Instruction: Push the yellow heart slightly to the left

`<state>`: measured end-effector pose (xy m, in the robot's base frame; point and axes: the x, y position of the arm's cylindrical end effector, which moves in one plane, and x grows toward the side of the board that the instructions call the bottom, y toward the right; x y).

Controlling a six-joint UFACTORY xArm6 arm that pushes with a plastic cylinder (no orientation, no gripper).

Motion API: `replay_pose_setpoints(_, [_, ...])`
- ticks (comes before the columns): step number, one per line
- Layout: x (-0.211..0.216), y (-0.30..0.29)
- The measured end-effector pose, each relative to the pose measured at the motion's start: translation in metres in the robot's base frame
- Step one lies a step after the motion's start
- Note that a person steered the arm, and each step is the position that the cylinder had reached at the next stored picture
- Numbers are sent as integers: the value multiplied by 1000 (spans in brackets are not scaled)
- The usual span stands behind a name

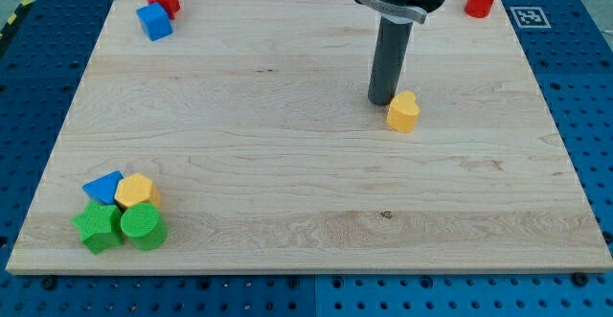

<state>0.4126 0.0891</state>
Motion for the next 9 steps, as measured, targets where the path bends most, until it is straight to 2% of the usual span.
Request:
replay_pose_setpoints(2, [10, 16])
replay_pose_setpoints(4, [-10, 47])
replay_pose_setpoints(5, [1, 38])
replay_pose_setpoints(6, [18, -4])
replay_pose_setpoints(7, [21, 38])
replay_pose_setpoints(8, [-6, 39])
replay_pose_setpoints(9, [-20, 94])
